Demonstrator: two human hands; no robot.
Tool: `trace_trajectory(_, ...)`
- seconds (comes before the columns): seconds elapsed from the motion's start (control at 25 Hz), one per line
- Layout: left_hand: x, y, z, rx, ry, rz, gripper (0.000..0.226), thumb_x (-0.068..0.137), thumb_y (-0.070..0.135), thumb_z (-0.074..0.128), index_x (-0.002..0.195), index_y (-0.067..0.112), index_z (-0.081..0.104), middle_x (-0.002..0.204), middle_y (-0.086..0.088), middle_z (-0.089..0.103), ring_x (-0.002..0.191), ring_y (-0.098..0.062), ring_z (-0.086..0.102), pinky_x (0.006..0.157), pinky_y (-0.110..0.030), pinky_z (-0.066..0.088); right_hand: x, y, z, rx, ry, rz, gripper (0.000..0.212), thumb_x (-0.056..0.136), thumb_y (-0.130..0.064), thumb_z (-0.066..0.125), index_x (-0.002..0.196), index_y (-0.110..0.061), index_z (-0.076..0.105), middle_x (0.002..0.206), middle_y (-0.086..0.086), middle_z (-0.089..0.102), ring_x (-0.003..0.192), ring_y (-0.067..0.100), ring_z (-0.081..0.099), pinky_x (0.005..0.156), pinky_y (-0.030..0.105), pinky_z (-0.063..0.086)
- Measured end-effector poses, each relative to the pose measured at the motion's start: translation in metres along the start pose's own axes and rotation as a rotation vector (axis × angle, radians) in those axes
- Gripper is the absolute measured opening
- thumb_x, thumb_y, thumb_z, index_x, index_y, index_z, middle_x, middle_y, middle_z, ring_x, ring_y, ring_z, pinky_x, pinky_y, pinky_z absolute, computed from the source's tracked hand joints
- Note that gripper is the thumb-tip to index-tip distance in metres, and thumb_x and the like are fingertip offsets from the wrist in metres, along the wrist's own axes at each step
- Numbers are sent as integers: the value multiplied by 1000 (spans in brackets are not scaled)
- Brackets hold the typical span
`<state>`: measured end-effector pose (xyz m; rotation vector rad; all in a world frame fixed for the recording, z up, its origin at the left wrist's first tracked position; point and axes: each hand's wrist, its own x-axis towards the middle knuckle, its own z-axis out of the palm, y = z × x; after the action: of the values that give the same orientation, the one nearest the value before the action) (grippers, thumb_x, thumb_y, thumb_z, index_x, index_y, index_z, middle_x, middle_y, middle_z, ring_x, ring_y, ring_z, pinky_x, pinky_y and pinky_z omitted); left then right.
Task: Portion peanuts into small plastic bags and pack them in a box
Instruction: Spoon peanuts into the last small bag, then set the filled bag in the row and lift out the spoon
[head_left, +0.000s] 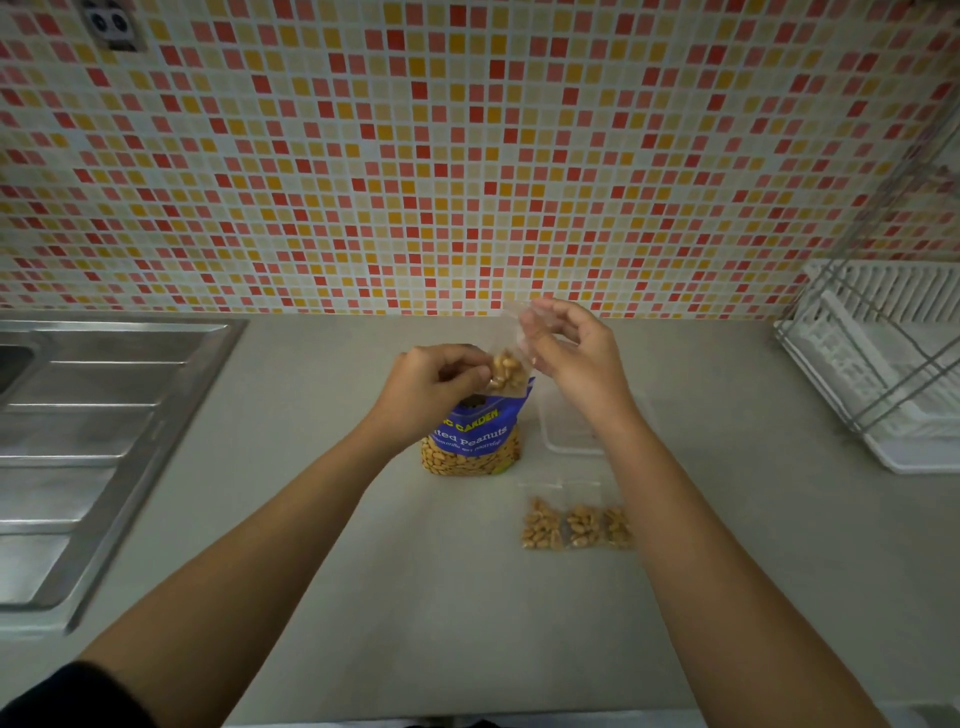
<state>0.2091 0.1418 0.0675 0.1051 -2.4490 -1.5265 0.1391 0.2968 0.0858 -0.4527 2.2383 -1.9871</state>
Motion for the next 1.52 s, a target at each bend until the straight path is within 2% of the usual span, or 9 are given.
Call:
trace_trajectory(0.12,-11,1,6,-201,5,-98,15,90,9,57,98,11,69,91,-10,70,79,-8,65,69,-16,54,-5,2,-15,156,-92,55,23,84,-20,66,106,-18,62,94,0,68,78,9,66,73,23,57)
trace_trajectory(0.28,-38,-9,35,-258,-46,-141,6,85,18,65,91,16,68,83,-10,67,77,-16,65,71,-27,57,-19,21,-23,48,-81,41,7,79,-19,72,84,-19,68,68,-9,71,62,0,64,59,16,51)
trace_trajectory(0.44,-65,-37,65,-269,-51,-273,6,83,10,67,89,8,65,70,-2,62,58,-4,60,57,-18,53,-35,69,-26,-14,-75,98,9,76,-14,74,75,-19,67,56,-12,67,52,-4,59,54,10,46)
trace_trajectory(0.6,-90,-83,87,-225,-74,-510,4,81,17,70,81,16,67,66,0,62,56,-5,55,58,-21,46,-49,129,-24,-189,-166,284,6,79,-16,72,78,-20,69,63,-10,65,53,-5,59,63,16,47)
trace_trajectory(0.72,-94,-107,99,-135,-8,-630,12,80,20,71,89,15,66,70,0,63,64,-11,56,61,-18,46,-45,157,-14,-392,-221,305,8,79,-19,72,86,-19,71,73,-3,68,68,7,62,71,21,47)
trace_trajectory(0.88,-92,-115,111,159,80,-588,21,82,22,68,98,8,66,83,-3,65,75,-13,57,62,-15,39,-40,167,0,-570,-129,243,17,75,-17,74,88,-9,68,76,7,70,71,17,62,59,20,38)
trace_trajectory(1.12,-92,-121,122,282,80,-560,23,86,21,60,103,6,62,93,-15,69,90,-31,62,77,-33,48,-43,181,11,-687,-128,175,10,78,-16,69,84,-7,69,85,10,74,80,25,68,68,25,46)
trace_trajectory(1.32,-96,-123,115,421,56,-476,40,89,34,56,114,3,60,105,-15,67,97,-31,62,81,-34,47,-43,185,14,-783,-91,47,26,79,-20,68,99,-3,67,94,17,70,88,33,64,79,34,48)
trace_trajectory(1.52,-86,-94,64,369,217,-167,19,85,17,61,98,6,68,82,-11,69,68,-19,60,72,-29,48,-64,173,26,-688,-5,-189,18,85,-26,57,85,-9,66,82,10,67,77,28,62,69,33,47)
